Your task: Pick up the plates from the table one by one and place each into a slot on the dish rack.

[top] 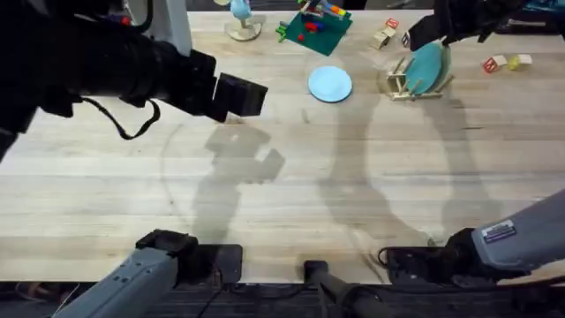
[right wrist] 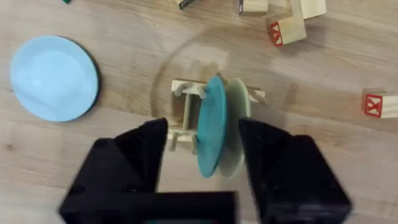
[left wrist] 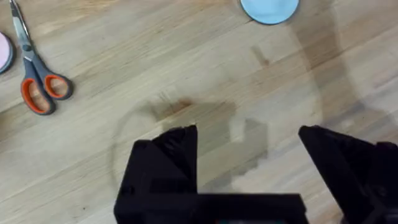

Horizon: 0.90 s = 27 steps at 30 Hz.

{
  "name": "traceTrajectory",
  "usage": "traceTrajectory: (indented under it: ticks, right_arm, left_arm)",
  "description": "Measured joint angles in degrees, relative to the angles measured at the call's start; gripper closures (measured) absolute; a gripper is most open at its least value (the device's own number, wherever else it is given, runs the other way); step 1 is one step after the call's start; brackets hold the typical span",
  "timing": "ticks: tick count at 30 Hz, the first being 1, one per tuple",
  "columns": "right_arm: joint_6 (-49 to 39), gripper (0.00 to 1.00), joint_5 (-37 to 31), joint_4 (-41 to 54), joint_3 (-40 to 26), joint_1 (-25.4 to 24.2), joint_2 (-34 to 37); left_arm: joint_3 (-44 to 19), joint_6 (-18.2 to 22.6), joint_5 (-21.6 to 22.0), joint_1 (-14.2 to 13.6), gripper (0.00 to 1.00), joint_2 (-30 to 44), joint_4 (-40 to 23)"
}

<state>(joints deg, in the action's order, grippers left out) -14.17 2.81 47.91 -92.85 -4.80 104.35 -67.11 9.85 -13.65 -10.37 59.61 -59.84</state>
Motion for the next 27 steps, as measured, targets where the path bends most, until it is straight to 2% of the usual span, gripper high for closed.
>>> traceTrajectory:
  ticks: [3, 4, 11, 16, 18, 19, 20, 23, 24, 27]
  right_arm:
    - [0.0, 0.058, 0.0, 0.5, 0.0, 0.1, -1.3]
    - [0.0, 0.023, 0.0, 0.7, 0.0, 0.2, -2.2]
    - [0.3, 0.008, 0.0, 3.9, 0.0, 1.8, -13.5]
    - [2.7, 0.008, 0.0, 9.8, -0.1, 2.4, -20.1]
    - [4.4, 0.009, 0.0, 12.4, -0.1, 2.4, -22.0]
    - [5.4, 0.009, 0.0, 13.6, -0.1, 2.4, -22.9]
    - [6.4, 0.008, 0.0, 14.6, -0.1, 2.4, -23.7]
    - [8.9, 0.007, 0.0, 17.8, -0.1, 2.4, -26.4]
    - [9.6, 0.005, 0.0, 18.9, -0.1, 2.4, -27.3]
    - [10.8, 0.006, 0.0, 21.9, -0.1, 2.4, -29.9]
  left_arm:
    - [0.0, 0.0, 0.0, 0.0, 0.008, 0.0, 0.9]
    - [0.0, 0.0, 0.0, 0.0, 0.008, 0.0, 1.1]
    - [0.0, 0.0, 0.0, 0.0, 0.007, 0.0, 2.6]
    - [0.0, 0.0, -0.1, 0.0, 0.020, 0.1, 5.0]
    - [0.0, -0.1, -0.5, 0.0, 0.109, 0.7, 6.4]
    - [0.0, -0.1, -0.8, 0.0, 0.211, 1.3, 7.1]
    - [0.0, -0.1, -1.0, 0.0, 0.340, 2.1, 7.8]
    - [0.0, 0.0, -1.6, 0.0, 0.831, 5.1, 9.6]
    - [0.0, 0.2, -1.7, 0.0, 0.919, 6.0, 10.0]
    - [0.0, 0.0, -1.8, 0.0, 0.959, 8.2, 12.1]
